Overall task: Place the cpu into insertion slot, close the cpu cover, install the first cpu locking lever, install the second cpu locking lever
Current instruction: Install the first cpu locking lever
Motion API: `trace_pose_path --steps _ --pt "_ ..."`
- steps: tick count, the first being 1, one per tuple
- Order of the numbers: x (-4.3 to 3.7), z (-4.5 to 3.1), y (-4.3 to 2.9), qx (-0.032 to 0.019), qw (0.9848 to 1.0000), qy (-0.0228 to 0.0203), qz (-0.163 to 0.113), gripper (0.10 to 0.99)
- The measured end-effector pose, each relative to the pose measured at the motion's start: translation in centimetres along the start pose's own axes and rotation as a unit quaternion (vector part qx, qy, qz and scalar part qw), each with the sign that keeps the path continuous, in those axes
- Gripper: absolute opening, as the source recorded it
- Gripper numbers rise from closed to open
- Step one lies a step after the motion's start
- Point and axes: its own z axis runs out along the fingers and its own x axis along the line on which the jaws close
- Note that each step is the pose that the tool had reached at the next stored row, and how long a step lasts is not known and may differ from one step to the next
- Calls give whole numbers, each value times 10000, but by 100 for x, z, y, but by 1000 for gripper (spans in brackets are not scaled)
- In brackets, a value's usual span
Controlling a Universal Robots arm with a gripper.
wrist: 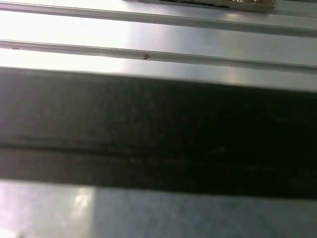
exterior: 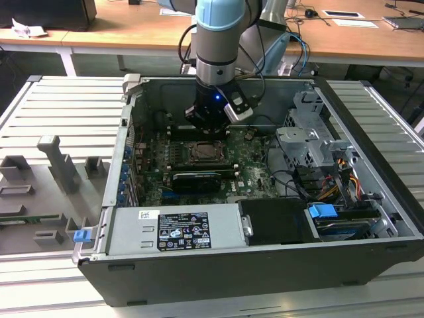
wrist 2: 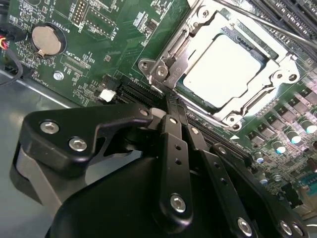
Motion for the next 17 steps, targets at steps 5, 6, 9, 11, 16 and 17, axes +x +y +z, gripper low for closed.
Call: trace_pose_path --steps 5,6,9,11,16,17 --pt "-9 26 -3 21 10000 3 0 106" --pt "-10 26 -2 17 10000 2 1 106" --pt "-11 29 1 -10 10000 -2 1 106" --pt "-12 11 4 -13 10000 -3 1 106" --pt "-17 -141 15 -9 10000 -1 1 106" --pt "-17 -154 15 -9 10000 0 0 106"
